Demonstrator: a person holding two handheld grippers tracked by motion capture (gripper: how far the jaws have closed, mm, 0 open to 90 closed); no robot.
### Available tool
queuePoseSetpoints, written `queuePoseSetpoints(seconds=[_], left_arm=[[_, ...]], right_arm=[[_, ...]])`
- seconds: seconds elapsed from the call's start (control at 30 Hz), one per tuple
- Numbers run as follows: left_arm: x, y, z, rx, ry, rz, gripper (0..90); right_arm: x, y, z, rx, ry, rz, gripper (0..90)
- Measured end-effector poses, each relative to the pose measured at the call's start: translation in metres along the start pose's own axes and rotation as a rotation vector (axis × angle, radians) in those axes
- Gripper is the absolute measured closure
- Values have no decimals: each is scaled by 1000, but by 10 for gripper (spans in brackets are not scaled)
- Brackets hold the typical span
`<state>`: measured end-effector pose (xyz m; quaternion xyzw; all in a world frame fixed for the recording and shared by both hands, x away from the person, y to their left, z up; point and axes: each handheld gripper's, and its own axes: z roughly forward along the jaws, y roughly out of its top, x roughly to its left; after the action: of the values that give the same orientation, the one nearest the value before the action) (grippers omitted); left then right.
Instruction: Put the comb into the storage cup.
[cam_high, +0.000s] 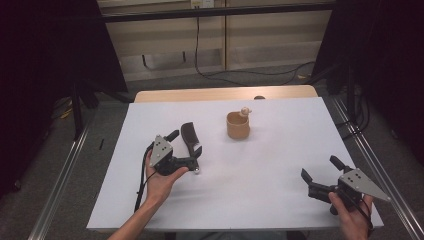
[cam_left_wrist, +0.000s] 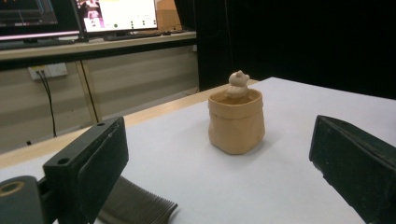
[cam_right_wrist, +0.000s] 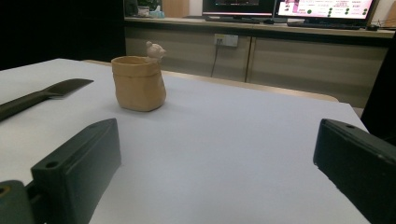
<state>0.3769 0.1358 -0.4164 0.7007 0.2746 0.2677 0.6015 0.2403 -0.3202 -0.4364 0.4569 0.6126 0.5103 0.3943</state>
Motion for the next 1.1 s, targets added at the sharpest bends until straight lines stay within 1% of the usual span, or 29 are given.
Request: queuePoseSetpoints(seconds=[0.07,0.1,0.13,0.17,0.23,0.3,0.33,0.37,0.4,0.43,0.47,0.5,0.53,0.57,0.6,0.63,0.67,0.7,0.73,0.77,0.8,0.83,0.87,0.93,0.97,1.0,1.03,1.07,1.1], left_arm=[[0,2,6,4,-4,-10,48],[1,3,12,6,-4,-21,49],[1,3,12,6,-4,-21,52],[2,3,16,9,-11,-7,69],[2,3,18,7,-6,-1,76],[4,3,21,8,-3,-16,92],[5,2,21,7,-4,-42,107],[5,1,20,13,-1,-64,130],[4,-1,19,29,7,-62,175],[3,-2,18,36,10,-53,200],[3,-2,18,36,10,-53,218],[3,-4,17,34,11,-43,218],[3,-5,17,39,9,-28,333],[4,-7,16,33,15,-46,351],[4,-7,16,33,15,-46,372],[5,-7,15,37,13,-41,411],[6,-6,15,35,18,-28,441],[7,-6,14,31,19,-30,453],[9,-6,14,31,17,-34,495],[10,-6,13,25,7,-47,528],[11,-6,13,22,7,-54,539],[12,-6,13,23,-3,-58,559],[12,-6,13,23,-3,-58,574],[11,-6,13,6,-13,-33,606],[10,-5,12,-11,-28,-32,618],[10,-5,12,-11,-28,-32,658],[9,-4,12,-22,-40,-30,681],[7,-2,12,-24,-63,-24,710],[6,-2,13,-26,-74,-32,732]], right_arm=[[0,0,0,3,2,2,2],[0,0,0,2,2,2,2],[0,0,0,1,4,5,2],[0,0,0,1,4,5,2],[0,0,0,5,3,7,2],[-1,-1,1,8,0,4,1],[-1,-1,0,6,-1,4,2],[-1,0,0,5,1,6,2],[-1,0,0,5,1,4,2],[-1,0,-1,4,2,3,1],[-1,0,-1,4,2,3,1],[-1,-1,0,1,1,2,2],[0,-1,0,5,5,2,1],[0,-1,0,5,5,1,1],[0,-1,0,5,7,2,1],[0,-1,0,6,7,1,2],[0,-1,0,6,5,0,2],[0,-1,0,4,7,3,2],[0,-1,0,4,7,3,2],[0,-1,0,5,6,2,1],[0,-1,0,5,6,2,1],[0,-1,0,7,8,4,2],[0,-1,0,4,7,2,2],[0,-1,0,7,11,4,1],[0,-1,0,6,10,4,1],[0,-1,0,5,10,4,1],[0,-1,0,5,10,4,1],[0,-1,0,6,10,4,2],[0,-1,0,8,10,4,1]])
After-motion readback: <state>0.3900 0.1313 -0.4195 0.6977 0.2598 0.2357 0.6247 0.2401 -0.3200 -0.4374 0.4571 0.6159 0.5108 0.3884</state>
